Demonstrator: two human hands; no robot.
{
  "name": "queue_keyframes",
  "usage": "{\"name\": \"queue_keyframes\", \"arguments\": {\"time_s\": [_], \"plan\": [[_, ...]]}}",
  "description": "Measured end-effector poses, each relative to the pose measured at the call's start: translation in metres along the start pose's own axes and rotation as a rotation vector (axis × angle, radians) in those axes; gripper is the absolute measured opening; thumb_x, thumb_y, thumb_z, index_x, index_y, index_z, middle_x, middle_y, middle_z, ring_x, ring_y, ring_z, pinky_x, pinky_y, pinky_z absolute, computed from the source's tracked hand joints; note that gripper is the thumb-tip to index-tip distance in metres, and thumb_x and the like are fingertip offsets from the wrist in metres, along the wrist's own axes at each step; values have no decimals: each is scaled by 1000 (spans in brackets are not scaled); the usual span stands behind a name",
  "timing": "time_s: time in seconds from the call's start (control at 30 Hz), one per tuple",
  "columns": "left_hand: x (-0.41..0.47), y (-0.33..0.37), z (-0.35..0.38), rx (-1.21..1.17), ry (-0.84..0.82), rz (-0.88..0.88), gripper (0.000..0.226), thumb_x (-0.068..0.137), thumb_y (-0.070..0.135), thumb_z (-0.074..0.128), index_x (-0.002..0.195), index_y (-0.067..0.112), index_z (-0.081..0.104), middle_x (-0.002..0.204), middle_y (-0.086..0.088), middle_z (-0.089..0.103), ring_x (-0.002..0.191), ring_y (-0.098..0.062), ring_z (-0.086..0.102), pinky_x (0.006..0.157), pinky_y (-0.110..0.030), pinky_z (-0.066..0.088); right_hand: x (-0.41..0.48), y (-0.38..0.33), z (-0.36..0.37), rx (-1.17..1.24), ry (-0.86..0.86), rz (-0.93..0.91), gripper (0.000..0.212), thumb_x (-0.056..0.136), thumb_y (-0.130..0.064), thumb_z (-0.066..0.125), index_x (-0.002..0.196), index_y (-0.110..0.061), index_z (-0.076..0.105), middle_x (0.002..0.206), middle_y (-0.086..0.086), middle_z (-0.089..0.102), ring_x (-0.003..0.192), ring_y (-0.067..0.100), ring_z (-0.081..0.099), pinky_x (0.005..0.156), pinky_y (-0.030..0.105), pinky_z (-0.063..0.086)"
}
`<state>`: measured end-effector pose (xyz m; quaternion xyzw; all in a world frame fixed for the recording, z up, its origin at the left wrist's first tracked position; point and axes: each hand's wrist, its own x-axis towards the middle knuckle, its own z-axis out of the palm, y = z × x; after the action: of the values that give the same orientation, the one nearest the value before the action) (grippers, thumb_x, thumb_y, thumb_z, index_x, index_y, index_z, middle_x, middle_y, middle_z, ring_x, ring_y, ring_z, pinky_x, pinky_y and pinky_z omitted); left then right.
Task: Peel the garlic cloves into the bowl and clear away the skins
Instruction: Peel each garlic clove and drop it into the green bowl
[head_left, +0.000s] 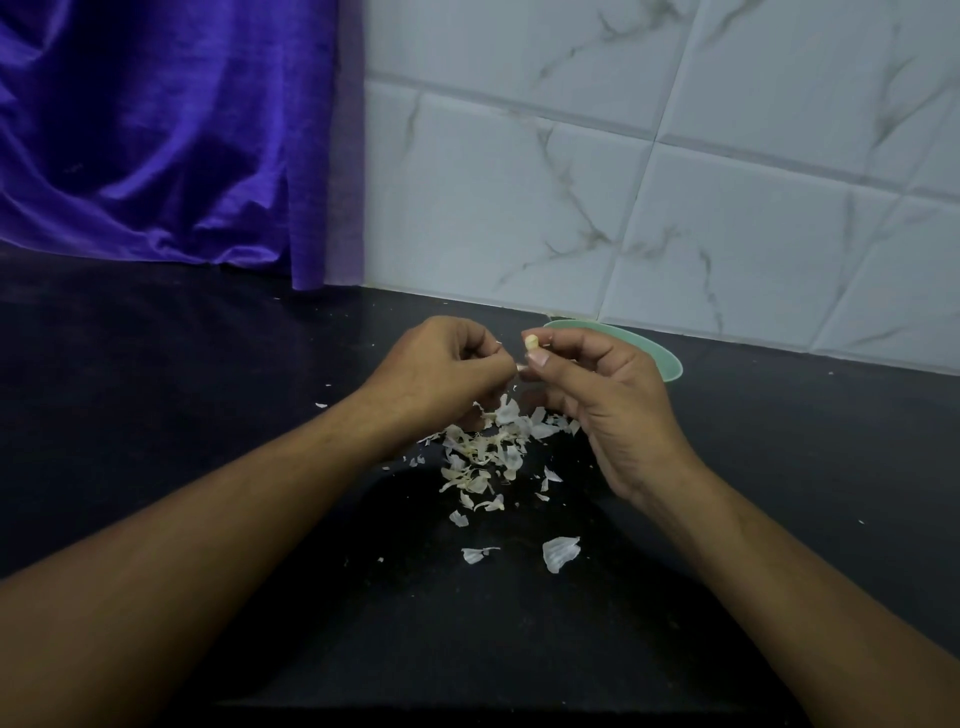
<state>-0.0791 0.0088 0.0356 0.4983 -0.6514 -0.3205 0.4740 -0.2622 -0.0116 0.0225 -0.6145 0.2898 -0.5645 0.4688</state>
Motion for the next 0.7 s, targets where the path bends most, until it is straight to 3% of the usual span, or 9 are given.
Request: {"name": "queue_keyframes", "arguments": {"time_s": [0.13,0.37,0.57,0.7], "plan": [[0,0,-1,48,19,26,14,94,15,64,85,13,75,78,-8,76,78,-30,76,72,-52,66,1,0,-2,28,-6,40,16,91,-1,71,107,-4,76,93,10,76,88,20,72,90,46,57],[3,3,-2,-106,6,20,30,101,31,67,89,5,75,78,-7,72,74,-17,70,63,-32,57,-1,3,0,-84,-23,-37,18,91,3,71,109,-2,75,103,12,79,99,23,75,93,35,60],[3,4,-1,-195,-30,-49,21,99,21,70,88,3,73,77,-4,72,75,-17,69,61,-31,59,-3,-1,0,-151,-44,-87,16,92,3,70,101,-8,77,97,2,80,86,5,73,69,16,54],[3,4,-3,-199,-33,-72,19,99,17,70,95,-1,75,82,-9,75,76,-17,70,64,-32,62,-1,2,-2,-233,-24,-111,16,92,-4,74,100,-16,81,106,10,76,90,12,71,73,26,56]]}}
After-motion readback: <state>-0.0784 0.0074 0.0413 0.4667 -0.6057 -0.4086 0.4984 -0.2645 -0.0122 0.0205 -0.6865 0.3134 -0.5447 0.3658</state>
